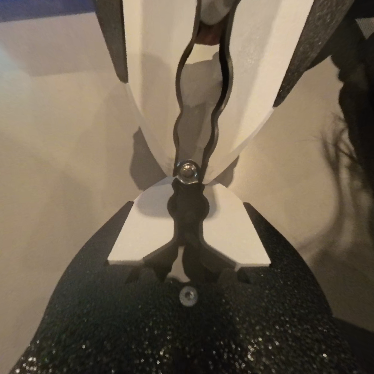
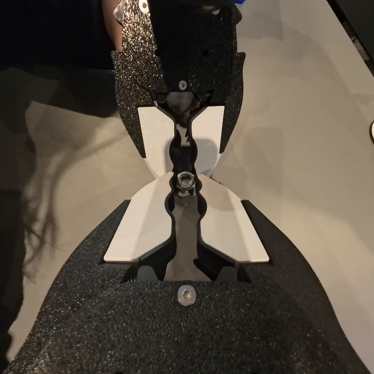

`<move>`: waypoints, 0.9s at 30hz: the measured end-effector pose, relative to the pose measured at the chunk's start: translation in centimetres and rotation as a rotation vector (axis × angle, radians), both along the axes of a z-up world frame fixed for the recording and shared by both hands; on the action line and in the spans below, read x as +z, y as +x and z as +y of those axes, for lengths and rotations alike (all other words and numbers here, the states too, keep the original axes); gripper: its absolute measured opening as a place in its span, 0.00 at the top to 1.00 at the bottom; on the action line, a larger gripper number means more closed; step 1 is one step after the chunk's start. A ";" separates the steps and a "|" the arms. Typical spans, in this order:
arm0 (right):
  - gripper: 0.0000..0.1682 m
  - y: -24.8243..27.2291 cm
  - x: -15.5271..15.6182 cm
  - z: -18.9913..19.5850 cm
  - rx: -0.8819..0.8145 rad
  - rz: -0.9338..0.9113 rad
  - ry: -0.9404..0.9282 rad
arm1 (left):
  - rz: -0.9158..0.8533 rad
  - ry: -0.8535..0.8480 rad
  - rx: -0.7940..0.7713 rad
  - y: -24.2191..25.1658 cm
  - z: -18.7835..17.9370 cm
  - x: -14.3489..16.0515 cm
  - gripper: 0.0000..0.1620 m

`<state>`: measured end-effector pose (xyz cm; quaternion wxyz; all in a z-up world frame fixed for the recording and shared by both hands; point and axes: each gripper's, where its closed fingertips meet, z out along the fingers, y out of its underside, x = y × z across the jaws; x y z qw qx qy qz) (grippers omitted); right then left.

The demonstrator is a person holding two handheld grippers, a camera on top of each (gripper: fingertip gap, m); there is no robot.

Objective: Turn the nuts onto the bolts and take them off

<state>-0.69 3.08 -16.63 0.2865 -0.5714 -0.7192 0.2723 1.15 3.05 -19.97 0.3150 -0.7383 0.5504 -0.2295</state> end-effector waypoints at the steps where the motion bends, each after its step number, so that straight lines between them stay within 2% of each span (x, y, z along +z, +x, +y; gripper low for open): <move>1: 0.90 0.0 0.0 0.0 0.001 0.002 -0.002 | 0.000 0.000 0.000 0.0 0.0 0.0 0.89; 13: 0.89 0.5 0.1 -0.2 0.002 0.063 -0.073 | 0.003 -0.001 -0.003 0.0 0.0 0.0 0.90; 15: 0.87 0.6 0.2 -0.1 -0.003 0.086 -0.084 | 0.002 -0.001 -0.002 0.0 0.0 0.0 0.90; 23: 0.88 1.2 3.1 0.1 -0.023 0.375 -0.128 | -0.019 0.005 -0.003 0.0 -0.1 0.1 0.90; 27: 0.84 1.7 2.3 -0.9 0.066 0.364 -0.236 | -0.023 0.006 -0.003 0.0 -0.1 0.1 0.90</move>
